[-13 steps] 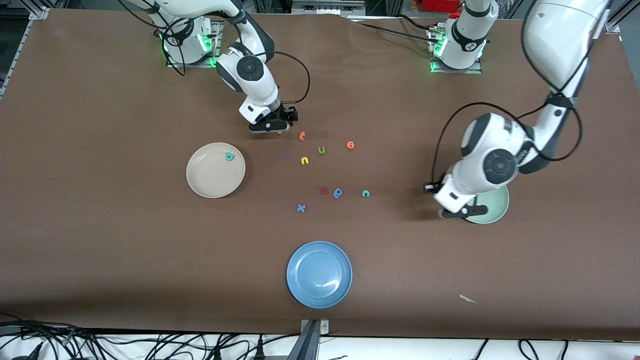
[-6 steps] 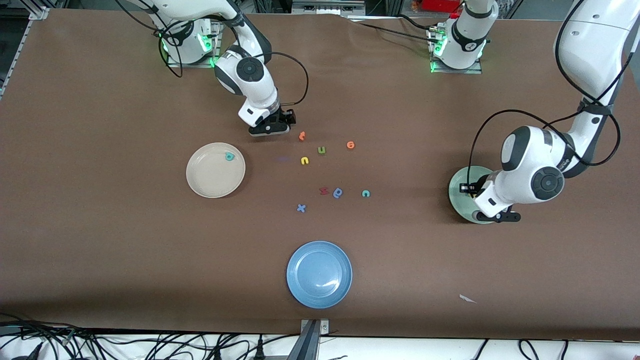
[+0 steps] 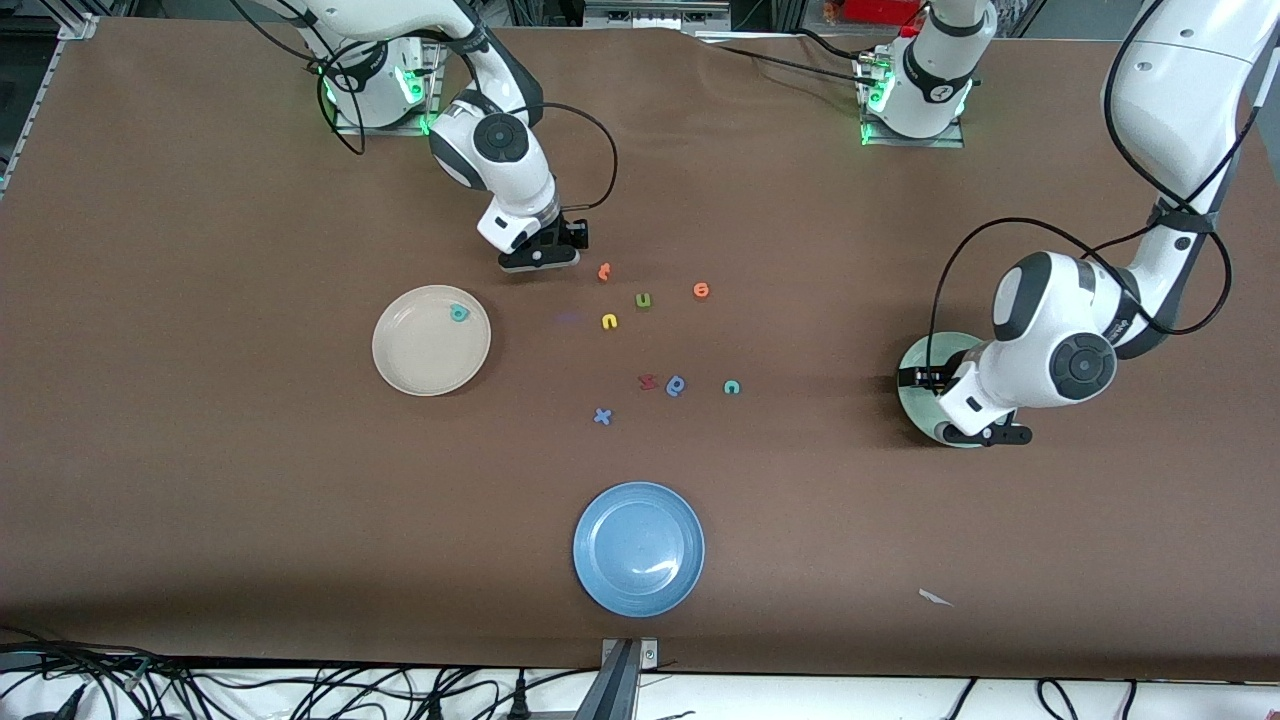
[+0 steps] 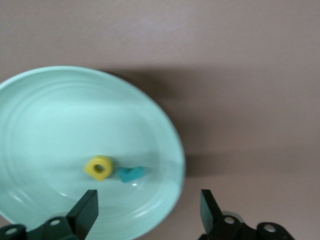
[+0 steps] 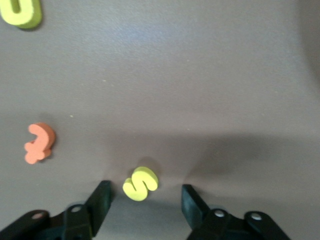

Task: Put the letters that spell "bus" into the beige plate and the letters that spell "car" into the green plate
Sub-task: 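Drop the cyan hook on the green plate while the right gripper reaches the s, then move the left gripper to the cyan c and grasp it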

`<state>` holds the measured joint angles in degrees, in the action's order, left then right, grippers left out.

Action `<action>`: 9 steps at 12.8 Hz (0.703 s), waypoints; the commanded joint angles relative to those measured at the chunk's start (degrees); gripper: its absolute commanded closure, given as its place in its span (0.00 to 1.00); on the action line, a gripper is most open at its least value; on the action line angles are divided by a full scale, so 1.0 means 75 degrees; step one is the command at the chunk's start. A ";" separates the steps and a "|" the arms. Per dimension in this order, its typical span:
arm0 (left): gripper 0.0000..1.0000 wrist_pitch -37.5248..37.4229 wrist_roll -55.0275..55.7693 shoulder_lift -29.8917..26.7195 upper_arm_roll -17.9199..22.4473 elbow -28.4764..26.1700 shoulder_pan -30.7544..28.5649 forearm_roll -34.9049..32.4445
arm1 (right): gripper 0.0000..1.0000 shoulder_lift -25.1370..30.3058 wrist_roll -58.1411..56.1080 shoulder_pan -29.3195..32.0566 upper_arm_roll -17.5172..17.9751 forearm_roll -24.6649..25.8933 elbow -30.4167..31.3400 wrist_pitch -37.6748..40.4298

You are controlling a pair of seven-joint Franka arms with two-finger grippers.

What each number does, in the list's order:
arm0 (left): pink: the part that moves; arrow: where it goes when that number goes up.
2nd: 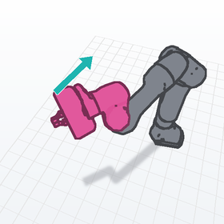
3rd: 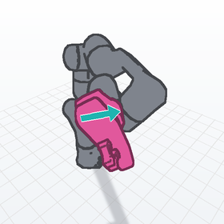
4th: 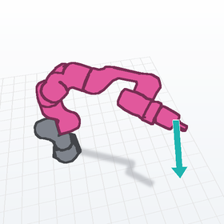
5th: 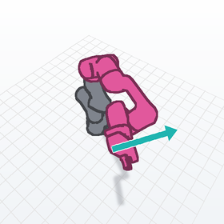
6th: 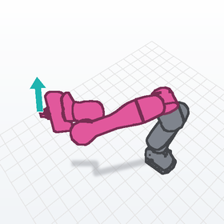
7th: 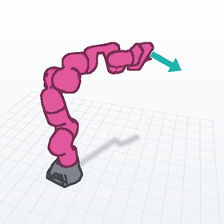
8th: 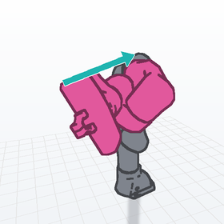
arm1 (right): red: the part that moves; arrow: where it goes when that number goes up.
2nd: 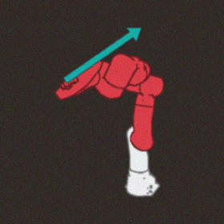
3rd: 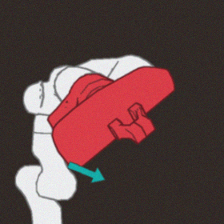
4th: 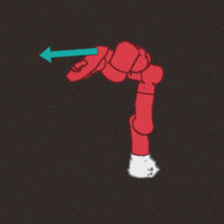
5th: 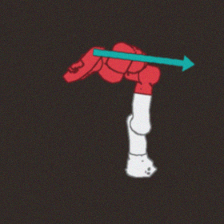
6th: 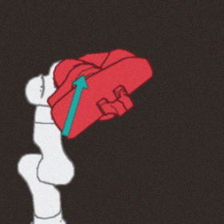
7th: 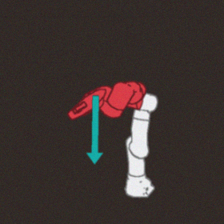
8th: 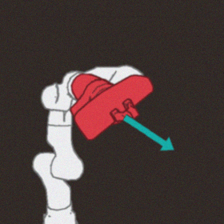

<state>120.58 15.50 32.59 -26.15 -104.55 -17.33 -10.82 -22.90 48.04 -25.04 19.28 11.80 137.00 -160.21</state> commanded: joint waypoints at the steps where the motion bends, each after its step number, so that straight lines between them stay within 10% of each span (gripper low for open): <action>1: 0.08 0.0012 0.1455 -0.0104 -0.0497 0.0041 0.0328 -0.0092 | 0.42 -0.0194 0.0075 -0.0072 -0.0028 0.0138 -0.0068 -0.0130; 9: 0.10 0.1476 0.4938 0.0692 -0.0497 0.0674 0.1840 -0.0092 | 0.74 -0.0193 0.0075 -0.0072 -0.0028 0.0220 -0.0068 -0.0130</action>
<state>130.61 48.08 34.86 -30.21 -102.36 -5.39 -10.82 -22.84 48.04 -25.34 19.55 12.09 136.68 -160.94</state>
